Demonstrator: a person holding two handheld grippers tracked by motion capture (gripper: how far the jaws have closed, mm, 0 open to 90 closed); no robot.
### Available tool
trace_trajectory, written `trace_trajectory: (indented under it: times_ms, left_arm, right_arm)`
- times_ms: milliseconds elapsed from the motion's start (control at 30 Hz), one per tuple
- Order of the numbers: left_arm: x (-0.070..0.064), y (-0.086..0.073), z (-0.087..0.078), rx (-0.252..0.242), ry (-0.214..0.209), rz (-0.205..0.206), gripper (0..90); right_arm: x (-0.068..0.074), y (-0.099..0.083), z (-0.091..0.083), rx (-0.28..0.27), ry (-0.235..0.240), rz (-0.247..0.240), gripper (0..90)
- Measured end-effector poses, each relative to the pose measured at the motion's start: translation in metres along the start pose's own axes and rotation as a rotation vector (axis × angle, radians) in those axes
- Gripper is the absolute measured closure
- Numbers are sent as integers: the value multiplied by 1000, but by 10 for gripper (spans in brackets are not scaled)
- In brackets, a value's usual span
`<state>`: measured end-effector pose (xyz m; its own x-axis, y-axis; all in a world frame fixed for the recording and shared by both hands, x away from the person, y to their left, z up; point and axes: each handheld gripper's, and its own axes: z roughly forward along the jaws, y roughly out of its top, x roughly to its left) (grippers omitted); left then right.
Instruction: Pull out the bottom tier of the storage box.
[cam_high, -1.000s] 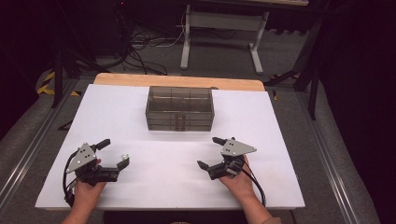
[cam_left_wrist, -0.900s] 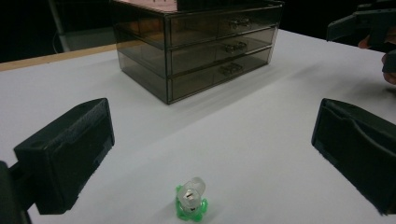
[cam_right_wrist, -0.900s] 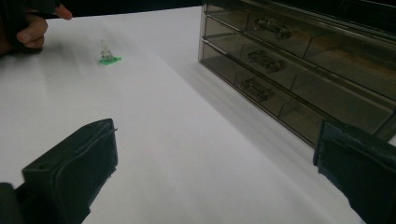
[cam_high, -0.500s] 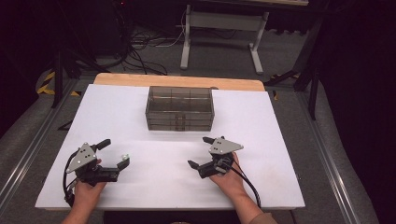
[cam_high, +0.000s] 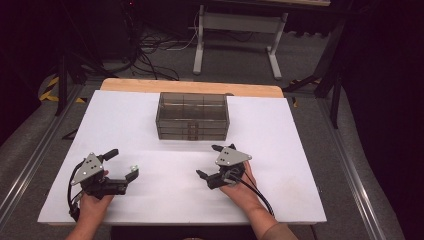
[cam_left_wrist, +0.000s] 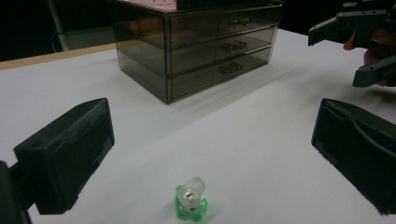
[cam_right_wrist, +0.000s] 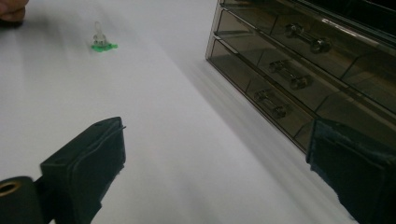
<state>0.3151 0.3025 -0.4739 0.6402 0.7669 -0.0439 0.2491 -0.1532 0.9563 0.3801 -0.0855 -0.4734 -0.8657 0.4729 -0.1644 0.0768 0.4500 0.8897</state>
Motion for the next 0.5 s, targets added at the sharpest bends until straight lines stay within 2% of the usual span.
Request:
trace_trajectory:
  times_ms: [200,233,367,500]
  left_arm:
    - [0,0,0,1,-1,3,2]
    - [0,0,0,2,-2,3,2]
    - [0,0,0,4,-3,8,2]
    - [0,0,0,4,-2,5,2]
  right_arm:
    - [3,4,6,43,-11,-55,91]
    - [5,6,7,60,-25,-81,99]
    - [8,9,9,83,-56,-132,126]
    - [8,11,9,98,-80,-162,156]
